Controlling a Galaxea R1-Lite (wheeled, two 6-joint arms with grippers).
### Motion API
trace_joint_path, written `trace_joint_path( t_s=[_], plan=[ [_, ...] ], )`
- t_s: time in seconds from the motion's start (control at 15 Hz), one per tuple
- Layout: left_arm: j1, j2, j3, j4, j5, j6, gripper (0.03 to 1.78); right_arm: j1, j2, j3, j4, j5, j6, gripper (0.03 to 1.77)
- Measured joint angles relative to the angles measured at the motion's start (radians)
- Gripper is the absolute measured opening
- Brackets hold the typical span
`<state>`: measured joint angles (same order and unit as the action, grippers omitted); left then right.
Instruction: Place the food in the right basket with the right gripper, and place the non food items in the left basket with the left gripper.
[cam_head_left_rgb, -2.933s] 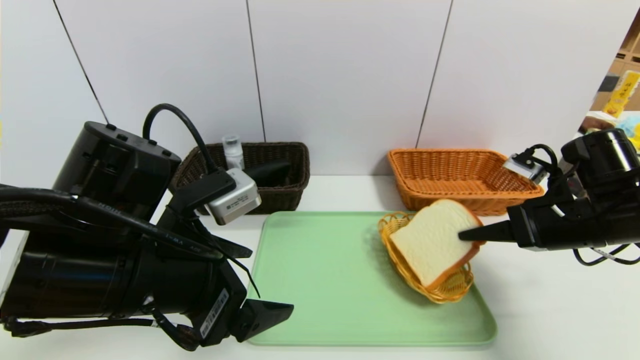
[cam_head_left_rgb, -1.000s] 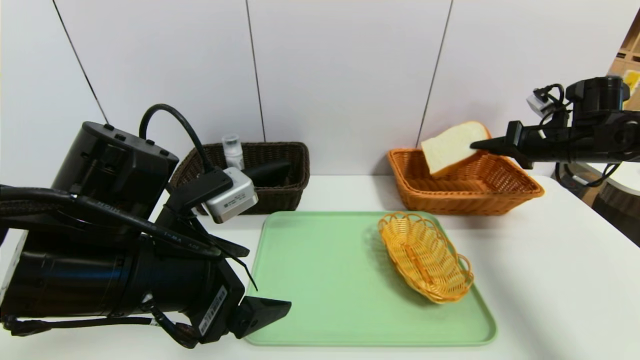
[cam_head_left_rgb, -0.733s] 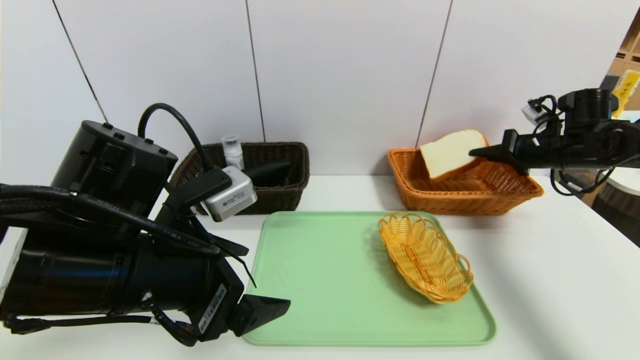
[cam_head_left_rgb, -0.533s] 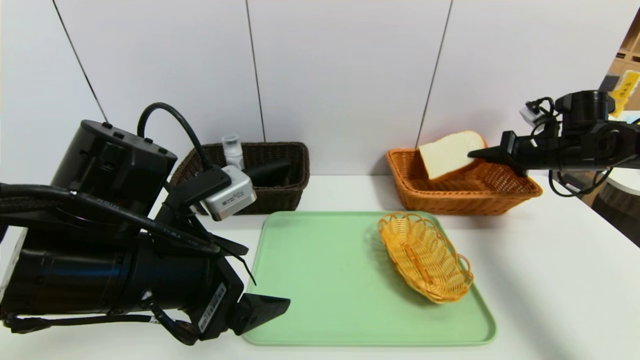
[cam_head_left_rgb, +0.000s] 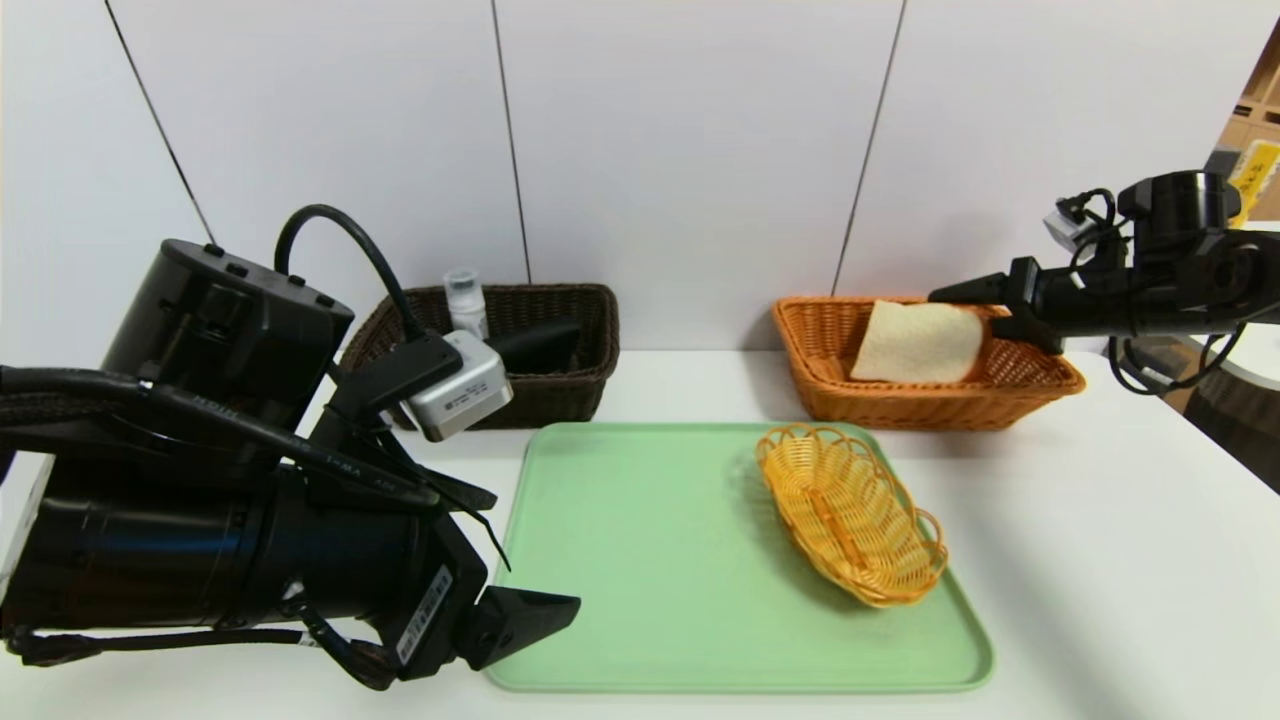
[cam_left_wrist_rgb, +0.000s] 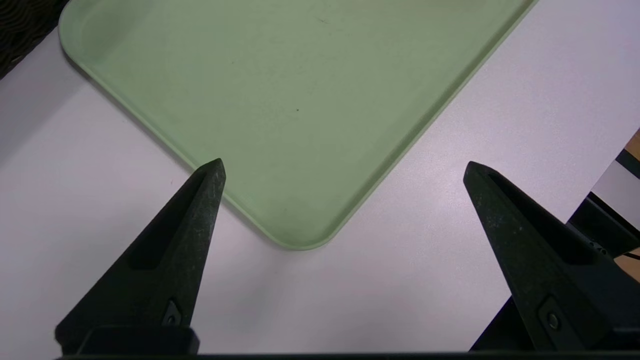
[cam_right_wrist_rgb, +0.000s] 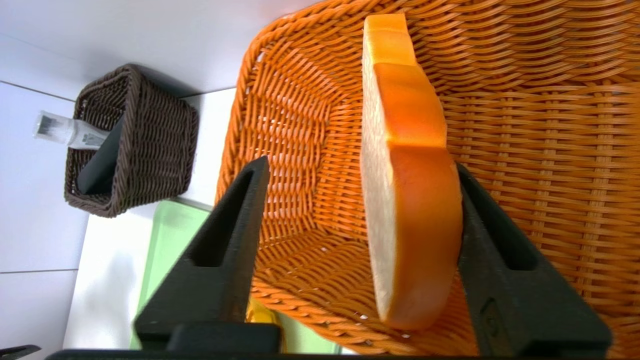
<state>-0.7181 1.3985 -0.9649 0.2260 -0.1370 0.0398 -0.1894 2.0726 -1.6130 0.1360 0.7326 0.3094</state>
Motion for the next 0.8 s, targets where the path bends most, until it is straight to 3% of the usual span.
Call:
trace_joint_path(
  t_s=[0.33,0.8],
  plan=[
    [0.026,-0.019,-0.002,-0.034,0.001,0.003,1.69,-0.027,-0.09,0.001,0.027,-0.001,-0.003,1.44],
    [0.127,-0.122,-0.021,-0.042,0.006,0.019,1.69,-0.013,-0.315,0.01,0.167,-0.002,-0.04,1.6]
  ],
)
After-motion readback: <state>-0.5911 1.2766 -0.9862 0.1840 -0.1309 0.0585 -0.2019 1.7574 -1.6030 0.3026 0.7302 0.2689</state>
